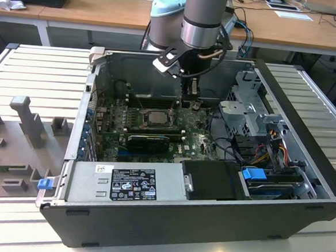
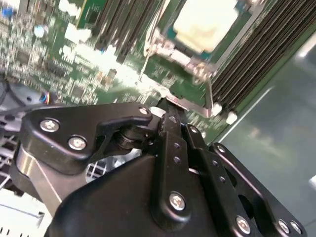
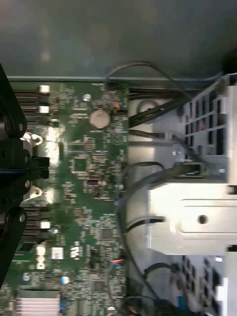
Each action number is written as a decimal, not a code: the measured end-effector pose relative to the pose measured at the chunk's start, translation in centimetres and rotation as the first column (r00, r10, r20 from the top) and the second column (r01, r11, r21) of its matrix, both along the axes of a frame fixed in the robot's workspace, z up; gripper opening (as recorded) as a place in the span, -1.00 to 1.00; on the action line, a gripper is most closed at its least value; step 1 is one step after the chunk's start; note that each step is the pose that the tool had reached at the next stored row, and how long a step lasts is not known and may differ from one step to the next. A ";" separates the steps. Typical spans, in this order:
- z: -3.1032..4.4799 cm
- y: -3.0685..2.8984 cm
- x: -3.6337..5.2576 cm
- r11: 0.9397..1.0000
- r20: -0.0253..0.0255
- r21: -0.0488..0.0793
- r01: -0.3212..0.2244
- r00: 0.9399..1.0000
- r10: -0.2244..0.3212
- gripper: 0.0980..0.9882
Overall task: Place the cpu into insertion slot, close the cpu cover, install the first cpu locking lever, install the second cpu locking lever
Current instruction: 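Close the cpu cover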
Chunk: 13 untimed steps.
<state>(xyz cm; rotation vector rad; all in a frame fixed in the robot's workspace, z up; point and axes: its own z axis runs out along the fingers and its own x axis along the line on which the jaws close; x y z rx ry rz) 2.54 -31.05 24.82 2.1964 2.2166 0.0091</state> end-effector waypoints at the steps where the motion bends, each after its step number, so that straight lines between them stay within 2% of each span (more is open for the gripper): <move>1: 0.00 0.00 -0.33 1.000 0.000 0.000 0.000 1.000 0.000 -0.98; 8: -0.19 0.01 -2.75 1.000 0.000 0.000 0.000 1.000 0.000 -0.98; 10: -0.75 0.00 -3.05 1.000 0.000 0.000 -0.002 1.000 0.002 -0.98; 11: -1.35 0.01 -3.11 1.000 0.000 0.000 -0.005 1.000 0.005 -0.98; 13: -1.77 0.01 -3.20 1.000 -0.001 0.000 -0.026 1.000 0.026 -0.98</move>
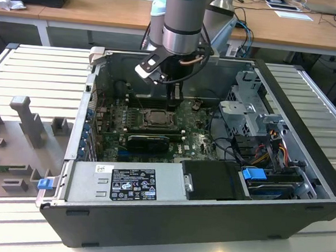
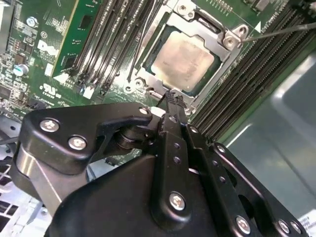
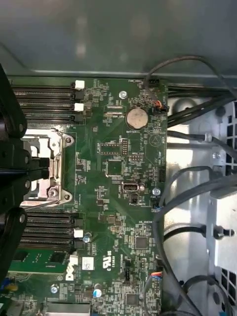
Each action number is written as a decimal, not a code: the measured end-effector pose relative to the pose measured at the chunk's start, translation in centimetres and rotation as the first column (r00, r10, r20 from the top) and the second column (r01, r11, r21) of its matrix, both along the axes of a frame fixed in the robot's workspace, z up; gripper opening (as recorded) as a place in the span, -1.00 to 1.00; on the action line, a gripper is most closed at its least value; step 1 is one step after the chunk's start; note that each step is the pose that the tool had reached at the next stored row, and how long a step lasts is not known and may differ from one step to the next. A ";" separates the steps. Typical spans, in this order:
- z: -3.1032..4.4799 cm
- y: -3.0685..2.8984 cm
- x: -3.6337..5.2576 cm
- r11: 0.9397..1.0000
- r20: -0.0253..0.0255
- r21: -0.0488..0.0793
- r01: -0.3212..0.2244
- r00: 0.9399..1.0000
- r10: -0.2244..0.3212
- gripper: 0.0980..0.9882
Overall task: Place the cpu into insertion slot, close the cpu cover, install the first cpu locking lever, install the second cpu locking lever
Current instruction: 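Close the cpu cover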
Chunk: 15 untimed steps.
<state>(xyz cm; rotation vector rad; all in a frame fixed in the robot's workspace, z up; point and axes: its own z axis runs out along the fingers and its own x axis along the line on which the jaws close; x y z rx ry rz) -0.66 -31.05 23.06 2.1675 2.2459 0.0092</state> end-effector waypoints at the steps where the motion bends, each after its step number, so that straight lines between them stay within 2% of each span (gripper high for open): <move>1: -0.02 0.00 -0.11 1.000 0.000 0.000 -0.009 1.000 0.009 -0.98; 9: -0.13 0.00 -2.27 1.000 0.000 0.000 -0.027 1.000 0.027 -0.98; 15: -0.13 0.00 -2.59 1.000 -0.001 0.000 -0.027 1.000 0.027 -0.98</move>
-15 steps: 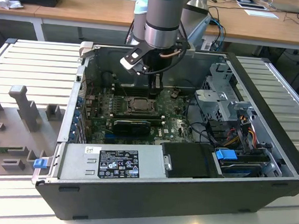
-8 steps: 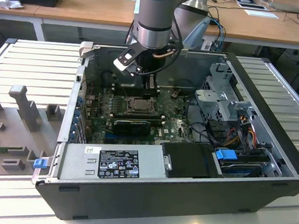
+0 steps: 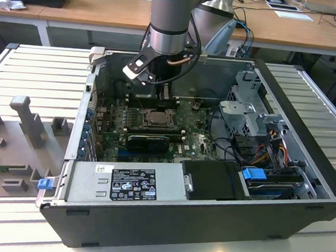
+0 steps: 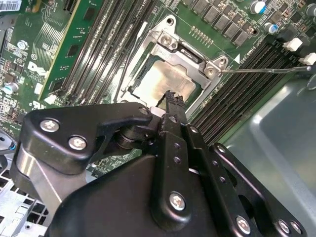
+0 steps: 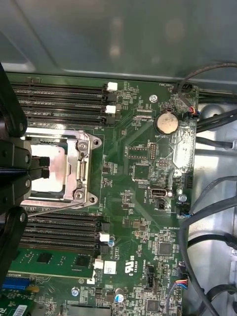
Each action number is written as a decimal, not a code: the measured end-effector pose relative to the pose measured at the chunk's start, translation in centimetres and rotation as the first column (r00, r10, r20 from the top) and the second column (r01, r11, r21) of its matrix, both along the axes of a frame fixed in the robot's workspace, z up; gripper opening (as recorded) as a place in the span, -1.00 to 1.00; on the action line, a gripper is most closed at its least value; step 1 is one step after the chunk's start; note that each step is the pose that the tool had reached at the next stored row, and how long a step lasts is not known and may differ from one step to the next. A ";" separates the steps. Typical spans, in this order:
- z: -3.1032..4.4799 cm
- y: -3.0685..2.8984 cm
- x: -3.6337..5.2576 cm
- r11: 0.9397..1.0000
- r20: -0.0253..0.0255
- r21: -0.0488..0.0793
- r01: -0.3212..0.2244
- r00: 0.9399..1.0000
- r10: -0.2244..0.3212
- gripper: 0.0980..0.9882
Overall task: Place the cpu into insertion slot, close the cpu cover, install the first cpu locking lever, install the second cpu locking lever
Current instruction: 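Install the first cpu locking lever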
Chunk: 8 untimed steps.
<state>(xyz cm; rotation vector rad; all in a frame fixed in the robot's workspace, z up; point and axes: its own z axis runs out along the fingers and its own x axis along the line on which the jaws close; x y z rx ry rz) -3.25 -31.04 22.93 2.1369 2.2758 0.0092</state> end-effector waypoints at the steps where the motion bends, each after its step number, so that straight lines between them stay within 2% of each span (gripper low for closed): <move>1: 0.01 0.00 -0.01 1.000 0.000 0.000 0.000 1.000 0.000 -0.98; 8: 0.38 0.00 -0.01 1.000 0.000 0.000 0.000 1.000 0.000 -0.98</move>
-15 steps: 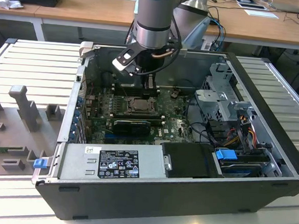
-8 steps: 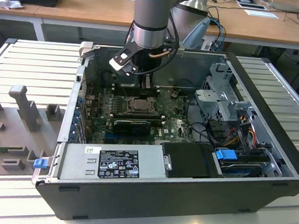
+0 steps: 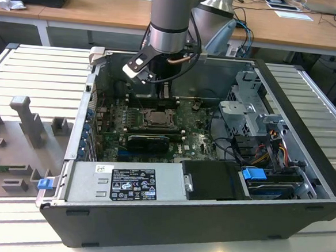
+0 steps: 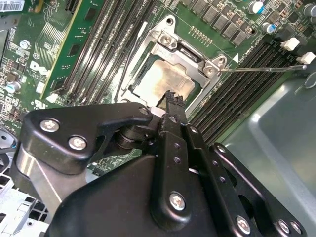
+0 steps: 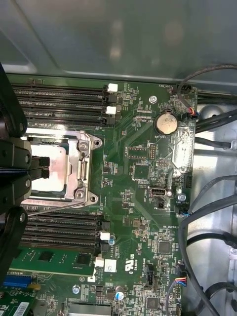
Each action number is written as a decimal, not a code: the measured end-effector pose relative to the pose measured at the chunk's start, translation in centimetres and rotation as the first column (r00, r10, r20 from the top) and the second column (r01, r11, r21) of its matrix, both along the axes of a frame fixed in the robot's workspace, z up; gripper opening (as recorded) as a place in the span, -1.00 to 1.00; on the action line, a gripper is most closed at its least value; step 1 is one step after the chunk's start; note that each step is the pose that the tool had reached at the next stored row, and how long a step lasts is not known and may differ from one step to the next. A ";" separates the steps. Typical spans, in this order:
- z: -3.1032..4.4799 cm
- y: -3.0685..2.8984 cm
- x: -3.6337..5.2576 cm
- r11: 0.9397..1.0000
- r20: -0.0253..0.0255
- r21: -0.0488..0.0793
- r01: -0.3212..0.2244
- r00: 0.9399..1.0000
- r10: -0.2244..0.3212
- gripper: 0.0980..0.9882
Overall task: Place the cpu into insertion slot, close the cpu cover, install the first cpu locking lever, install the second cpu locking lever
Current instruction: 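Install the first cpu locking lever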
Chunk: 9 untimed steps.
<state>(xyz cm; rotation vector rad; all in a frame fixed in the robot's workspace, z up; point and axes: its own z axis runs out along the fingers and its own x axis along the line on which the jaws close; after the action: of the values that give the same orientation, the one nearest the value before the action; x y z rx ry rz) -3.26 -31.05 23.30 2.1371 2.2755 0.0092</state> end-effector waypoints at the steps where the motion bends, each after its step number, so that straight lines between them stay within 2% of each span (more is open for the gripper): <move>1: 0.04 0.00 0.00 1.000 0.000 0.000 0.000 1.000 0.000 -0.98; 9: 0.47 0.00 0.00 1.000 0.000 0.000 0.000 1.000 0.000 -0.98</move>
<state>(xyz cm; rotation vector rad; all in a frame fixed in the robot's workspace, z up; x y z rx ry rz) -3.26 -31.05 23.77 2.1371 2.2756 0.0095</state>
